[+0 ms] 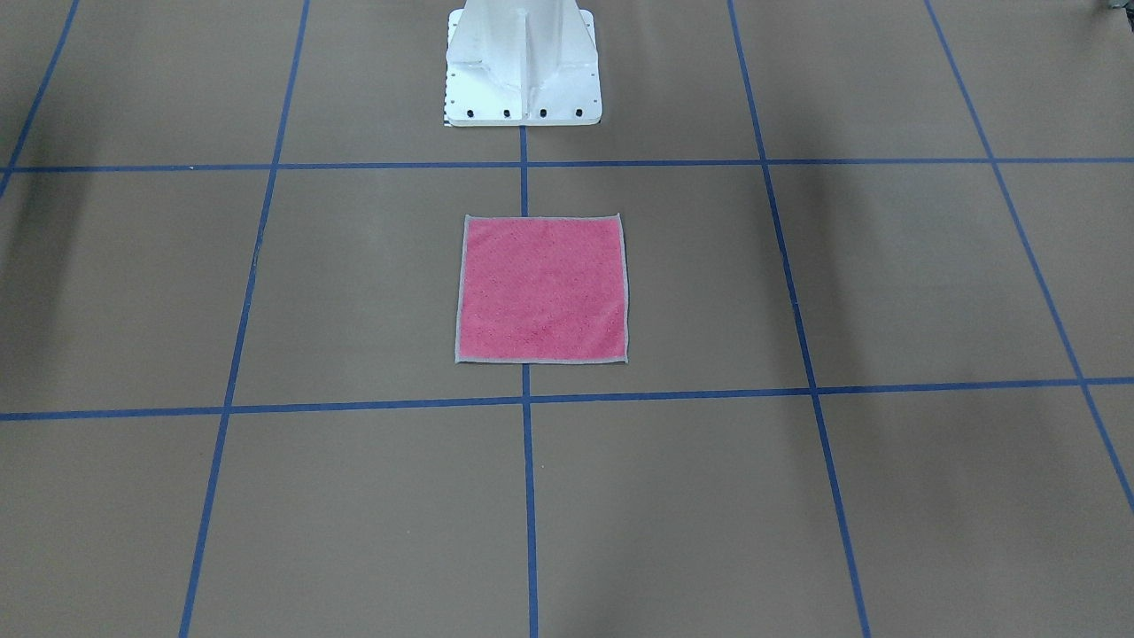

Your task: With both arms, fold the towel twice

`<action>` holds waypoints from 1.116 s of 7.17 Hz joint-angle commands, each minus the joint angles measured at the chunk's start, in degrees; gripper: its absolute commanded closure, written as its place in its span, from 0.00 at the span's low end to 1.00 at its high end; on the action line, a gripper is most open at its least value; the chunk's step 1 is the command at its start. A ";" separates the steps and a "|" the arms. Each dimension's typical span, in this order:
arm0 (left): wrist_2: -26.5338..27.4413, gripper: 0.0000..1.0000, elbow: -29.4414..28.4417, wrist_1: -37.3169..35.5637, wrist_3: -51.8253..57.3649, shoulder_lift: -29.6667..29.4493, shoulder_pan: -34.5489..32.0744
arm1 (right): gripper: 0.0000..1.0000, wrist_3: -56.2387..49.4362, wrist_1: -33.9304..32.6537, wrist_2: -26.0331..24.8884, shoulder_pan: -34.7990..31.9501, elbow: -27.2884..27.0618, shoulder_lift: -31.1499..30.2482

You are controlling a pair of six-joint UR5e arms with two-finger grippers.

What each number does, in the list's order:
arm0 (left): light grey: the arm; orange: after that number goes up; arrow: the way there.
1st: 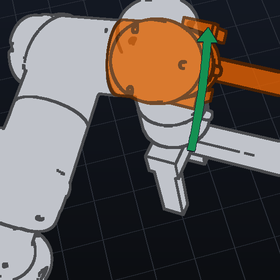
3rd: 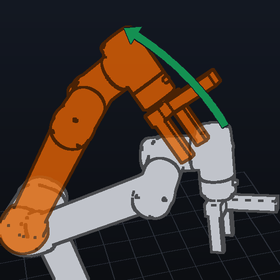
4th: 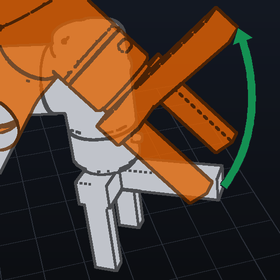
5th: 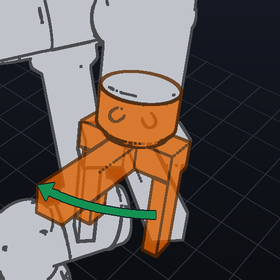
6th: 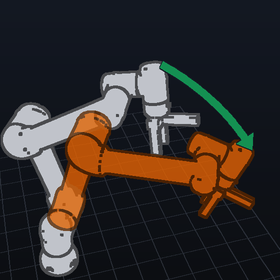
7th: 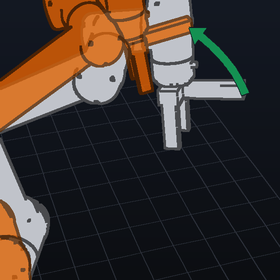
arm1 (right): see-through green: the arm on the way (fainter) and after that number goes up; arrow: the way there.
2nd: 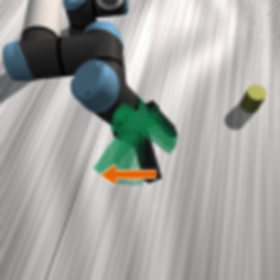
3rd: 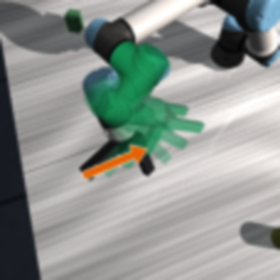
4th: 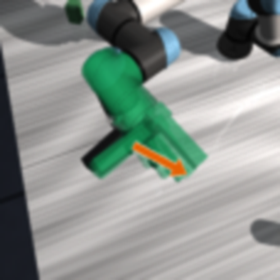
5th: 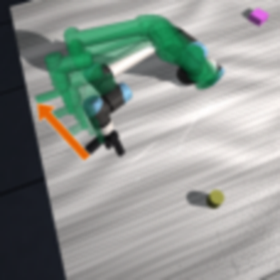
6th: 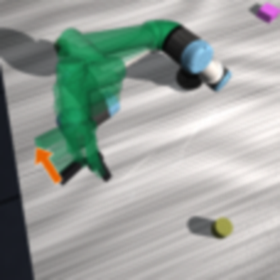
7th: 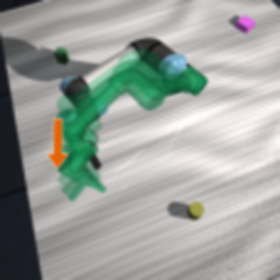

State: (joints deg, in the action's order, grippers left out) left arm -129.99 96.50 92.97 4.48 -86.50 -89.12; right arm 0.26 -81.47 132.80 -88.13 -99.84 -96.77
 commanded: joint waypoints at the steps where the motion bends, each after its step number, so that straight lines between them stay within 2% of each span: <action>1: 0.00 0.00 0.26 0.01 0.00 -0.07 0.09 | 0.00 0.00 0.09 0.09 -0.02 -0.09 0.09; 4: 0.35 0.00 0.53 -0.07 -0.09 -0.07 0.09 | 0.00 0.00 0.18 0.09 0.07 -0.79 0.18; 5: 0.00 0.00 1.05 0.19 -0.09 -0.07 0.17 | 0.00 0.18 2.00 -0.09 0.07 -1.32 0.78; 6: 0.26 0.00 3.06 0.36 -0.09 -0.07 0.18 | 0.00 0.53 8.11 -0.17 0.07 -1.76 0.27; 7: 0.09 0.00 3.68 0.63 -0.70 -1.29 0.26 | 0.00 0.70 11.31 -0.44 0.07 -1.06 0.26; 8: -0.09 0.00 3.78 0.63 -0.62 -3.56 0.26 | 0.00 0.79 11.51 -0.09 0.07 -1.23 0.26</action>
State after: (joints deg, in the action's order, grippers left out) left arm -129.90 99.72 93.48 4.01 -87.89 -88.90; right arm 0.87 -72.10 132.55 -88.07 -101.10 -96.45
